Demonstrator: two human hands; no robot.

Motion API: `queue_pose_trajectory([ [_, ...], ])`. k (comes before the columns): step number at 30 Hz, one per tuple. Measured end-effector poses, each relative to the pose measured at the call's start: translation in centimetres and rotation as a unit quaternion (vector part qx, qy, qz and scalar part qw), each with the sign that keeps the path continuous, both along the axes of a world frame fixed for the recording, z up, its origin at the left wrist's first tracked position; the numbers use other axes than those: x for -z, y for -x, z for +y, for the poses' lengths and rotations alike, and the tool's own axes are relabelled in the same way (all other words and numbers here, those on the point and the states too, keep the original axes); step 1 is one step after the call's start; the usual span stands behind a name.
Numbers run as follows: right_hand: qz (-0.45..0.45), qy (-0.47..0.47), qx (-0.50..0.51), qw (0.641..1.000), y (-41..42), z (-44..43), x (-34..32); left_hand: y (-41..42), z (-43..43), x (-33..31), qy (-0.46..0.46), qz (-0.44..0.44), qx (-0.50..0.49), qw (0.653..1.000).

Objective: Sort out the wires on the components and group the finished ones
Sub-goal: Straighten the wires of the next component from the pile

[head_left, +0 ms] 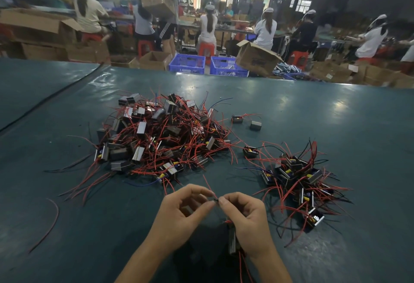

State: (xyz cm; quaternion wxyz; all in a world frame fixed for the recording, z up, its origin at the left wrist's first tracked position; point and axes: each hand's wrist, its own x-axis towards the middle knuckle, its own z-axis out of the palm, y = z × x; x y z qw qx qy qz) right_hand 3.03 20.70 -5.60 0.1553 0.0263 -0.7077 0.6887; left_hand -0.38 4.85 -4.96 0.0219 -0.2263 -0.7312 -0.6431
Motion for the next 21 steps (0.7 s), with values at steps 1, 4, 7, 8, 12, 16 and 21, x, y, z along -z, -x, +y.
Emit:
queue_pose_trajectory([
  [1,-0.006,0.006,-0.003,1.0,0.0,0.0,0.0,0.1,0.0,0.0,0.003,0.046,-0.007,0.999],
  [4,-0.022,0.017,-0.025,0.999,0.0,0.0,-0.1,0.5,0.0,0.6,0.019,0.194,-0.009,0.981],
  [7,-0.02,0.026,-0.047,0.998,-0.1,0.0,-0.1,0.7,-0.3,0.9,0.037,0.249,-0.022,0.967],
  [8,-0.016,0.023,-0.047,0.999,-0.2,0.0,-0.1,0.8,-0.4,1.0,0.044,0.253,-0.024,0.966],
  [12,0.001,-0.031,-0.029,0.999,-0.2,-0.2,0.1,0.9,-0.9,0.8,0.063,0.236,-0.012,0.97],
  [16,0.016,-0.064,-0.03,0.997,-0.2,-0.5,0.2,0.8,-1.2,0.5,0.089,0.212,-0.019,0.973],
  [21,0.031,-0.093,-0.041,0.994,-0.3,-0.7,0.2,0.4,-1.1,0.1,0.093,0.16,-0.032,0.982],
])
